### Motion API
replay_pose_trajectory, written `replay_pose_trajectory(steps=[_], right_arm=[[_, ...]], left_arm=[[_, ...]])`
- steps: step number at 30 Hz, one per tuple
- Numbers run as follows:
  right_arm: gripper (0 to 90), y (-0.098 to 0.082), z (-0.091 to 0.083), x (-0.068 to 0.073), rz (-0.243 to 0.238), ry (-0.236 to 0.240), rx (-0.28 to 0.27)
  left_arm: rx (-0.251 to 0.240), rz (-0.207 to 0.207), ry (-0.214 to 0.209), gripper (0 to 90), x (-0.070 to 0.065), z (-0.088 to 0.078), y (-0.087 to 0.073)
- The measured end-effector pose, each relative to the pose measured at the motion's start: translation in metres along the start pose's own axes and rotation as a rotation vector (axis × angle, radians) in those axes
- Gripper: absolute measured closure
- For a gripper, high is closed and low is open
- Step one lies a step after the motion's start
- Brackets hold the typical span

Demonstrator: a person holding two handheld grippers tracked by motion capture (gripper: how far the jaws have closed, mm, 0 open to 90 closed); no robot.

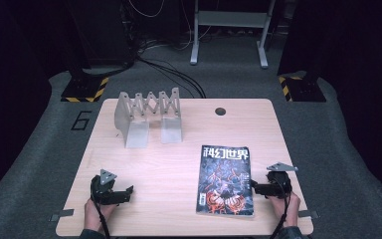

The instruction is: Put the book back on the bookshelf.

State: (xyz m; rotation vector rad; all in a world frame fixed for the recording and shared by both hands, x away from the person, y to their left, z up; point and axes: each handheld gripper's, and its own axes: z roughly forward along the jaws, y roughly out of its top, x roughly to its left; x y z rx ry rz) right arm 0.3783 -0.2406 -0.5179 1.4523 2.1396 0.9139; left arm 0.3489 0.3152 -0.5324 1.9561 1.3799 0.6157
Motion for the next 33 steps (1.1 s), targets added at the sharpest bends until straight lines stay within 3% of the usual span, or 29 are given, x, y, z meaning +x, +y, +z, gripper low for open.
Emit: replay_pose_trajectory(steps=[1,5,6,10,14,15,17,21,25,33], right_arm=[[14.5,0.002,-0.003,-0.002,0.026,0.052,0.003],[14.6,0.005,-0.007,-0.004,0.070,0.086,0.010],[14.9,0.007,-0.007,-0.004,0.090,0.132,0.007],[19.6,0.014,-0.003,0.005,0.079,0.168,0.013],[24.5,0.020,0.011,0.016,0.027,0.170,0.059],[25.7,0.021,0.013,0.019,0.033,0.169,0.074],[27.7,0.021,0.014,0.020,0.026,0.162,0.070],[31.2,0.022,0.015,0.023,0.041,0.193,0.061],[32.1,0.021,0.016,0.033,0.027,0.137,0.050],[37.3,0.022,0.019,0.051,0.032,0.166,0.035]], left_arm=[[-0.001,0.000,0.000,4.7,0.000,0.000,0.000],[0.000,0.001,0.000,4.7,0.000,0.000,0.000],[0.000,0.000,0.000,4.7,0.000,0.000,0.000],[0.000,0.000,0.000,4.6,0.000,0.000,0.000],[0.000,0.000,0.000,4.7,0.000,0.000,0.000],[0.000,0.001,0.001,4.7,0.000,0.000,0.000],[-0.002,0.001,0.000,4.7,0.000,0.000,0.000],[-0.001,0.000,0.002,4.8,0.000,0.000,0.000],[-0.001,-0.001,0.003,4.8,0.000,0.000,0.000],[-0.004,-0.004,0.002,5.2,-0.001,-0.001,-0.001]])
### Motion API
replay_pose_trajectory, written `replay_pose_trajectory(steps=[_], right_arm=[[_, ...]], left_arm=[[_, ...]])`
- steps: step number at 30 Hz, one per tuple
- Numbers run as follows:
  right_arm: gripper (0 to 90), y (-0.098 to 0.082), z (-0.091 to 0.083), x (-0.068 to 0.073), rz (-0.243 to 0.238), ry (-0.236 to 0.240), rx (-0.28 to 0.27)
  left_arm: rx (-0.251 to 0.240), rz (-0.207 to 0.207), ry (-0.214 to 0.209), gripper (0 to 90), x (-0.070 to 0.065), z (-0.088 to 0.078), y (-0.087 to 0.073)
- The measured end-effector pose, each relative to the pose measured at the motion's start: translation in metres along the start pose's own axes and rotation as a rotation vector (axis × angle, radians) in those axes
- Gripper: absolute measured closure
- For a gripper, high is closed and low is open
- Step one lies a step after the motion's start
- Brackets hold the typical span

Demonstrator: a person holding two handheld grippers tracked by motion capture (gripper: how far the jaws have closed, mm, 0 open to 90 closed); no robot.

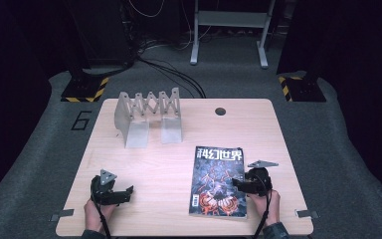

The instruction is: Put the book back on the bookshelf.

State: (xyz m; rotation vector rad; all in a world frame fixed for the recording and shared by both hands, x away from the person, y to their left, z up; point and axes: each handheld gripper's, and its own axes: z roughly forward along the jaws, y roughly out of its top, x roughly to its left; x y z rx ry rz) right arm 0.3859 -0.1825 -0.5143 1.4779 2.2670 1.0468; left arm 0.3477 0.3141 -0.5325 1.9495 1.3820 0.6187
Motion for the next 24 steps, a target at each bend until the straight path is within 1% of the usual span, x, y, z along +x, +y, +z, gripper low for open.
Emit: replay_pose_trajectory(steps=[2,3,5,6,8,9,10,11,13,14,15,16,17,18,19,20,21,23,24], right_arm=[[37.7,0.000,0.000,0.002,0.004,0.005,0.002],[38.1,0.001,0.002,0.006,0.001,0.008,-0.001],[38.1,0.001,0.003,0.008,-0.006,0.010,-0.003],[38.6,0.000,0.004,0.012,0.000,0.015,-0.009],[38.8,0.000,0.005,0.013,-0.006,0.018,-0.006],[38.8,0.001,0.006,0.016,-0.016,0.022,-0.005],[38.8,0.002,0.007,0.018,-0.016,0.024,-0.002],[38.8,0.002,0.007,0.019,-0.016,0.026,0.000],[38.9,0.002,0.009,0.021,-0.026,0.031,-0.004],[39.0,0.003,0.009,0.023,-0.021,0.034,0.004],[39.1,0.003,0.009,0.024,-0.022,0.037,0.003],[39.1,0.003,0.009,0.024,-0.022,0.037,0.003],[39.1,0.003,0.010,0.025,-0.027,0.038,-0.006],[39.2,0.003,0.010,0.027,-0.023,0.042,0.003],[39.3,0.003,0.011,0.027,-0.038,0.043,-0.003],[39.4,0.004,0.011,0.029,-0.023,0.044,0.002],[39.7,0.004,0.012,0.029,-0.036,0.049,-0.001],[40.1,0.005,0.013,0.032,-0.038,0.057,0.003],[40.2,0.005,0.014,0.033,-0.039,0.062,0.004]], left_arm=[[0.000,0.001,0.000,5.2,0.000,0.000,0.000],[0.000,0.000,-0.001,5.2,0.000,0.000,0.000],[0.000,0.000,-0.001,5.0,0.000,0.000,0.000],[0.003,0.000,-0.004,4.8,-0.001,0.000,0.000],[0.008,0.005,-0.001,4.8,-0.001,-0.001,0.000],[0.012,0.012,-0.007,3.7,-0.003,-0.001,0.000],[0.002,0.006,-0.003,3.4,-0.005,0.000,0.000],[0.005,0.010,-0.008,3.3,-0.007,0.000,0.001],[-0.010,0.019,-0.005,3.8,-0.011,0.000,0.001],[-0.009,0.021,-0.011,3.8,-0.014,0.000,0.002],[-0.009,0.021,-0.011,3.8,-0.014,0.000,0.002],[0.005,0.030,-0.025,3.8,-0.016,-0.001,0.003],[-0.008,0.035,-0.030,3.6,-0.021,0.001,0.004],[-0.003,0.040,-0.036,3.4,-0.024,0.001,0.006],[-0.008,0.045,-0.044,3.3,-0.026,0.002,0.008],[-0.010,0.049,-0.052,3.3,-0.030,0.002,0.010],[-0.006,0.071,-0.071,3.4,-0.032,0.002,0.013],[-0.010,0.084,-0.092,3.6,-0.038,0.005,0.019],[-0.019,0.096,-0.095,3.2,-0.042,0.007,0.021]])
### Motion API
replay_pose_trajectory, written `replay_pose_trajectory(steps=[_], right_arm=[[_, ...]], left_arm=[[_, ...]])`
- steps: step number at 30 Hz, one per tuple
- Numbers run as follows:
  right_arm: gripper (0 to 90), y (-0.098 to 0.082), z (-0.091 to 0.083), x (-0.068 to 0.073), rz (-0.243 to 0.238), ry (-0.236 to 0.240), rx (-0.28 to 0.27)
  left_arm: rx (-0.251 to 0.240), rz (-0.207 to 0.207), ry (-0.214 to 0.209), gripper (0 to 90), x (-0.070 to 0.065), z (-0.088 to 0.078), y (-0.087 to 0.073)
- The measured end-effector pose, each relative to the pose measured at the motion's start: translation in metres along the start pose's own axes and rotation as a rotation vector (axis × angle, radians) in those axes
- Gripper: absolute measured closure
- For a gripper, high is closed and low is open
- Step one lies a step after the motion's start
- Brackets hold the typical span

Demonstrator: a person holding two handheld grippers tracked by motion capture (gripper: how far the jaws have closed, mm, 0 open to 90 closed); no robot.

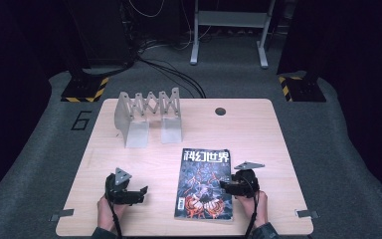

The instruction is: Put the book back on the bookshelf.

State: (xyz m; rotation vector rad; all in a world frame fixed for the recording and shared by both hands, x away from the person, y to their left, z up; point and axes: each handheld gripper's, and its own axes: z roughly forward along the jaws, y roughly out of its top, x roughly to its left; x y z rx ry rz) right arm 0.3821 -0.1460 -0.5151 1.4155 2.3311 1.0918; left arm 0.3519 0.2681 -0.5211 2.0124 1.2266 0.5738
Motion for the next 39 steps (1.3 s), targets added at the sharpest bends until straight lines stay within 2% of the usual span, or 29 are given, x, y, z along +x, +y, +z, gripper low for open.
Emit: replay_pose_trajectory(steps=[2,4,5,8,9,14,15,16,17,18,21,22,24,27,30,33,39], right_arm=[[40.3,0.001,0.002,0.003,0.001,0.005,0.006],[40.4,0.003,0.004,0.006,-0.025,0.007,0.000],[40.4,0.003,0.005,0.008,-0.011,0.009,0.002],[40.6,0.004,0.008,0.011,-0.028,0.018,0.001],[40.7,0.005,0.008,0.012,-0.036,0.020,0.006],[41.5,0.007,0.011,0.017,-0.028,0.030,0.011],[41.5,0.007,0.012,0.017,-0.040,0.029,0.005],[41.5,0.008,0.013,0.018,-0.042,0.028,0.011],[41.5,0.009,0.013,0.019,-0.053,0.025,0.015],[41.5,0.010,0.014,0.020,-0.043,0.028,0.023],[41.5,0.012,0.016,0.021,-0.060,0.027,0.025],[41.5,0.012,0.016,0.021,-0.064,0.031,0.028],[41.6,0.013,0.017,0.022,-0.061,0.031,0.030],[41.9,0.015,0.017,0.021,-0.076,0.037,0.043],[43.0,0.017,0.016,0.018,-0.082,0.055,0.056],[43.0,0.022,0.016,0.013,-0.083,0.079,0.093],[42.0,0.037,0.022,0.008,-0.081,0.066,0.156]], left_arm=[[0.015,0.023,-0.021,2.8,-0.005,0.003,0.006],[0.018,0.045,-0.027,2.1,-0.013,0.011,0.011],[0.032,0.067,-0.037,2.1,-0.015,0.013,0.013],[0.033,0.082,-0.042,2.1,-0.022,0.021,0.018],[0.054,0.097,-0.053,2.1,-0.023,0.023,0.020],[0.070,0.106,-0.081,2.3,-0.032,0.036,0.026],[0.068,0.113,-0.076,2.4,-0.034,0.039,0.027],[0.080,0.121,-0.089,2.3,-0.035,0.040,0.029],[0.076,0.123,-0.086,2.4,-0.036,0.042,0.030],[0.075,0.130,-0.079,2.4,-0.038,0.043,0.031],[0.063,0.129,-0.078,3.0,-0.039,0.046,0.032],[0.066,0.105,-0.086,3.0,-0.040,0.047,0.032],[0.056,0.116,-0.082,2.9,-0.038,0.048,0.032],[0.062,0.100,-0.092,0.7,-0.037,0.049,0.032],[0.059,0.102,-0.089,0.7,-0.037,0.049,0.032],[0.059,0.104,-0.089,0.7,-0.037,0.049,0.031],[0.058,0.105,-0.090,0.8,-0.037,0.049,0.031]])
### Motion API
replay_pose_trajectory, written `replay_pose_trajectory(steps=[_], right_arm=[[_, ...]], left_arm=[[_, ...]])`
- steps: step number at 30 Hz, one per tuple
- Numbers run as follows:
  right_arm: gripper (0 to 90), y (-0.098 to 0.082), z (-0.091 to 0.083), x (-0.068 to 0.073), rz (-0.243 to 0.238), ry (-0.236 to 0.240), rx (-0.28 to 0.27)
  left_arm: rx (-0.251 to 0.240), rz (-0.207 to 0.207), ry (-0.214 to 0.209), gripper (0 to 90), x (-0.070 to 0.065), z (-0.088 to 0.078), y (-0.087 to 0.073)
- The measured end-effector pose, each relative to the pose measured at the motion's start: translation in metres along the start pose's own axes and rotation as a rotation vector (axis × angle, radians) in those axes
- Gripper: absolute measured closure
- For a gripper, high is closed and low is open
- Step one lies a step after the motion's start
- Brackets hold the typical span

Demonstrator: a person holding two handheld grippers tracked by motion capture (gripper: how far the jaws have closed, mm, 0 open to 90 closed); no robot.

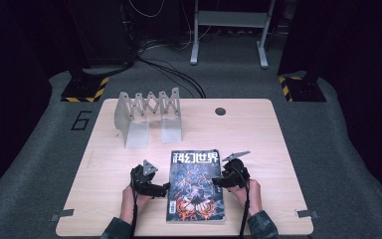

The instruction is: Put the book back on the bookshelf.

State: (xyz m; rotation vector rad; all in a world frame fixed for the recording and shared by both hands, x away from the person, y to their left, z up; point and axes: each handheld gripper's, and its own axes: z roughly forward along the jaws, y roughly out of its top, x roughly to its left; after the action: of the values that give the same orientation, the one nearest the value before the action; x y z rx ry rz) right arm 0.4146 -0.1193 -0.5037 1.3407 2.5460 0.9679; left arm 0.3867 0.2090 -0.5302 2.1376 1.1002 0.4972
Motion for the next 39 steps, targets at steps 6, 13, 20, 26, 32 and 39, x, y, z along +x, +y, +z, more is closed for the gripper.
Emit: replay_pose_trajectory(steps=[6,13,20,26,32,39], right_arm=[[39.3,0.016,0.006,-0.004,0.003,-0.011,0.062],[39.0,0.031,0.010,-0.012,0.048,0.003,0.126],[42.8,0.041,0.015,-0.012,0.030,-0.010,0.164],[47.1,0.038,0.012,-0.022,0.066,0.048,0.134],[49.8,0.032,0.010,-0.033,0.122,0.130,0.083],[50.5,0.028,0.004,-0.039,0.179,0.225,0.029]], left_arm=[[0.001,-0.001,-0.001,0.9,0.000,0.000,0.000],[0.005,0.003,-0.009,1.2,0.000,-0.001,0.000],[-0.008,0.008,-0.008,2.8,0.000,-0.001,0.000],[-0.008,0.008,-0.008,2.9,0.000,-0.001,0.000],[-0.008,0.008,-0.008,2.9,0.000,0.000,0.000],[-0.008,0.009,-0.009,2.9,0.000,0.000,0.000]])
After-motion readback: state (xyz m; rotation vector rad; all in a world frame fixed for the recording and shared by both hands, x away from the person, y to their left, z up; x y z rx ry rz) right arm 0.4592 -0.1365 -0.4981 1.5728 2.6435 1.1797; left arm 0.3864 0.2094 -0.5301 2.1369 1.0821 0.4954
